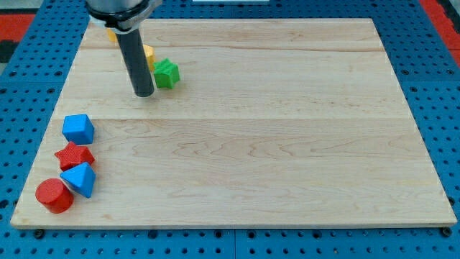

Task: Push the blue cube to the bottom of green star

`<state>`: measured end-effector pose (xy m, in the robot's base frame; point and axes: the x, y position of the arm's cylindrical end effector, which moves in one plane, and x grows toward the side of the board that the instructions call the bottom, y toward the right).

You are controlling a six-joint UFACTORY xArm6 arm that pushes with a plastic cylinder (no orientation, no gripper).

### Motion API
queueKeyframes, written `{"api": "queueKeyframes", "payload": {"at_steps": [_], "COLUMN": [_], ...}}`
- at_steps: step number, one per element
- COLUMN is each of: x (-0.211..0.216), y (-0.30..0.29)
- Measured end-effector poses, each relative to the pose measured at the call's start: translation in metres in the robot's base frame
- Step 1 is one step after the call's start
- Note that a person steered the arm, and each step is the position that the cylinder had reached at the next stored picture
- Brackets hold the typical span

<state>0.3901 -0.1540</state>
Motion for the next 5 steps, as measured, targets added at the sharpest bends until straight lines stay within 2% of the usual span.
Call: {"api": "queueKeyframes", "payload": {"at_steps": [1, 2, 3, 4, 5], "x": [0.005, 0.014, 0.019, 0.02, 0.02], "y": [-0.016, 0.003, 0.049, 0.058, 0.037]}}
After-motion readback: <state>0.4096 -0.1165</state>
